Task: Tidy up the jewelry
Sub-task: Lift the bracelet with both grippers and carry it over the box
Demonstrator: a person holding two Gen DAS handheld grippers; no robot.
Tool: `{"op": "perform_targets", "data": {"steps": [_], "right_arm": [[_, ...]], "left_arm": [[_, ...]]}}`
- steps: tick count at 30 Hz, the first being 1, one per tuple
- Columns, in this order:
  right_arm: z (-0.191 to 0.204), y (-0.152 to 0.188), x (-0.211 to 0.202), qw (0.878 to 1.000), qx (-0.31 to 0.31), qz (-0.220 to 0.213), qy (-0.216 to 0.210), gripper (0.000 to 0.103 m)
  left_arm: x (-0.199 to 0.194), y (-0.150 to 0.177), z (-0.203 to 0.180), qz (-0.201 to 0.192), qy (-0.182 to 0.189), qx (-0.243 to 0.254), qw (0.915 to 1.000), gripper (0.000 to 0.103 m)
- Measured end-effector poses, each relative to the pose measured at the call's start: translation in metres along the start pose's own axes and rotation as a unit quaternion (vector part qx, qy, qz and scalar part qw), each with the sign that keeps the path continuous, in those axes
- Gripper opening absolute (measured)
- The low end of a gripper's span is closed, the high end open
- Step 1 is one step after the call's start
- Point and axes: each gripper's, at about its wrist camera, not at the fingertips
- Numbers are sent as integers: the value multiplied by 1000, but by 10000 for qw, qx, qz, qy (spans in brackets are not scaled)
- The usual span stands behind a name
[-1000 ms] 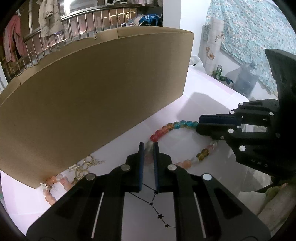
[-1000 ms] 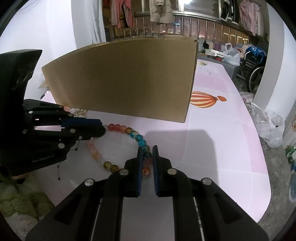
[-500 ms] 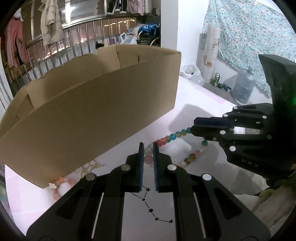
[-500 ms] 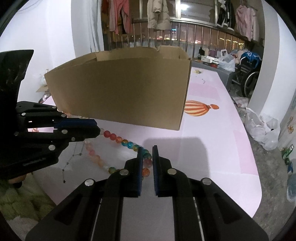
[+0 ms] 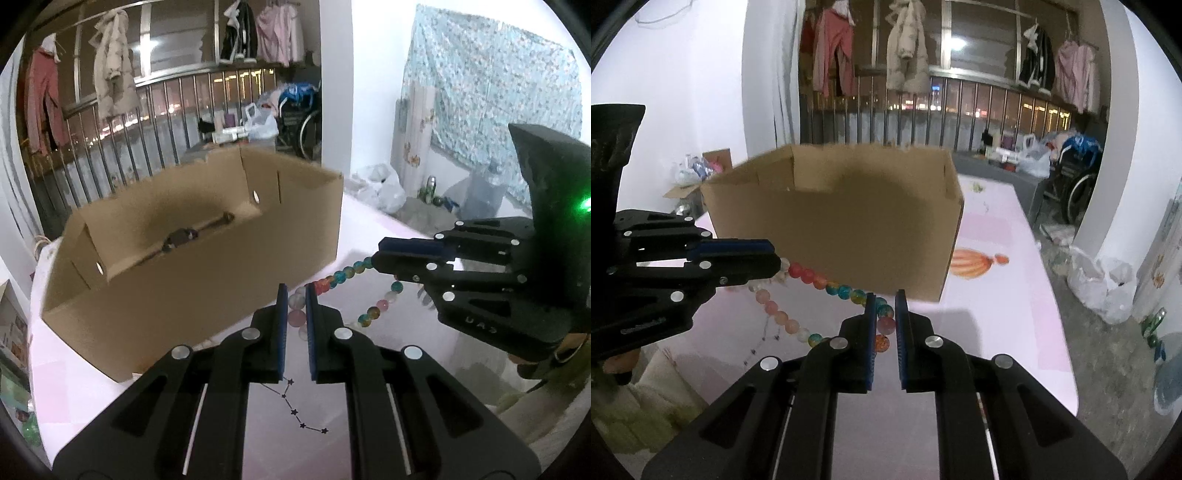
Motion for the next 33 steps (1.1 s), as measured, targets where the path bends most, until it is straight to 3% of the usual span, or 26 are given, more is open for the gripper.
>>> {"op": "perform_targets", "data": {"steps": [12, 17, 26, 30, 33], "right_arm": [[15, -67, -33, 9939, -471, -990, -155, 10], [17, -97, -23, 9911, -637, -1119, -342, 10], [20, -139, 22, 9902, -859, -775, -779, 10], [18, -150, 48, 9908, -830, -424, -977, 10], [16, -157, 76, 9901, -668, 74, -1236, 10]], "left_arm": [[-64, -53, 13, -875, -421, 287, 9949, 8], [-72, -77, 28, -1044, -615, 312, 9921, 8], [-48, -106, 72, -839, -811, 210, 9930, 8], [-28, -108, 94, -618, -772, 79, 9951, 8], [-10, -106, 108, -366, -777, 24, 9963, 8]]}}
Point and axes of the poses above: each gripper's, at about its wrist camera, not at the fingertips, and x roughly the way its jaws point, z to its left, y to its underside, and after that the axes turned 2 degrees about x, right-handed
